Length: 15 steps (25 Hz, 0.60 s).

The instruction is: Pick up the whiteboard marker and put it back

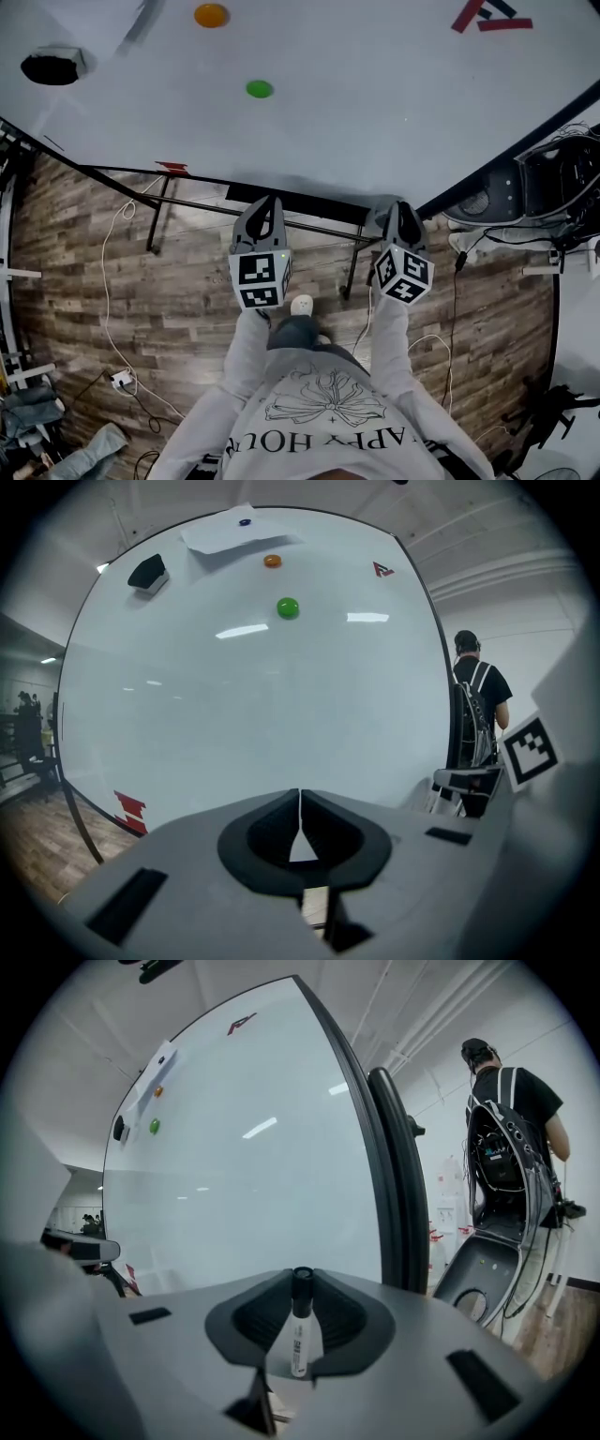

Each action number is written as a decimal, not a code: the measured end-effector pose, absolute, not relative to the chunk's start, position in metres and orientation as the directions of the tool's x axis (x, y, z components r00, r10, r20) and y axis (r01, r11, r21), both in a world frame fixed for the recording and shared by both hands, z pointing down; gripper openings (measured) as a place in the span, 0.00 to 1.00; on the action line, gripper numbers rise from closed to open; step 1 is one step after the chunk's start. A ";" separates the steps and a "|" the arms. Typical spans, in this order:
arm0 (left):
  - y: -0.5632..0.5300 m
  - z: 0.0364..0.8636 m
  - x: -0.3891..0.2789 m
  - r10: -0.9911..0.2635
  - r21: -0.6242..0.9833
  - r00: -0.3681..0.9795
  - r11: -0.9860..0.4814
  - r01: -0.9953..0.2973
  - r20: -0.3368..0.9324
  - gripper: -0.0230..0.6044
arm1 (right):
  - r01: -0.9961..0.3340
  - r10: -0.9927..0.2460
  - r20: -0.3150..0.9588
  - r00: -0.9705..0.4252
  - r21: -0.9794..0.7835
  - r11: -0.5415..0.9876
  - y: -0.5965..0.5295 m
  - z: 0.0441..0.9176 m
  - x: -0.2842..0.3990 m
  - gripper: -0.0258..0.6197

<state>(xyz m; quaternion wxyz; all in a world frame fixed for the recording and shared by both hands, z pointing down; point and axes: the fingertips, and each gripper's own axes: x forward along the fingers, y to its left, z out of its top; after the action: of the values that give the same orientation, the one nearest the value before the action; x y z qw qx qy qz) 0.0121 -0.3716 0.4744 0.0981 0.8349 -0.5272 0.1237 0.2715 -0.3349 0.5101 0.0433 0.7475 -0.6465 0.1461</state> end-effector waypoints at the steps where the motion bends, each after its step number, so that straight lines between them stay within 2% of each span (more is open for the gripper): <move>1: -0.371 0.472 0.012 -0.858 0.033 0.413 -0.424 -0.905 0.304 0.05 | -0.980 -0.956 0.267 0.123 -0.120 -0.160 -0.334 0.506 0.271 0.14; 15: -0.355 0.431 0.003 -0.889 0.038 0.401 -0.403 -0.915 0.222 0.05 | -0.990 -0.976 0.189 0.113 -0.067 -0.127 -0.317 0.436 0.268 0.14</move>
<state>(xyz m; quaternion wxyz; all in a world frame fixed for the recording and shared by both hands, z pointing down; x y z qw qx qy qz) 0.0031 -0.3552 0.4312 0.0769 0.8333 -0.5411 0.0833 0.2679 -0.3168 0.4358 0.0375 0.7450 -0.6595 0.0934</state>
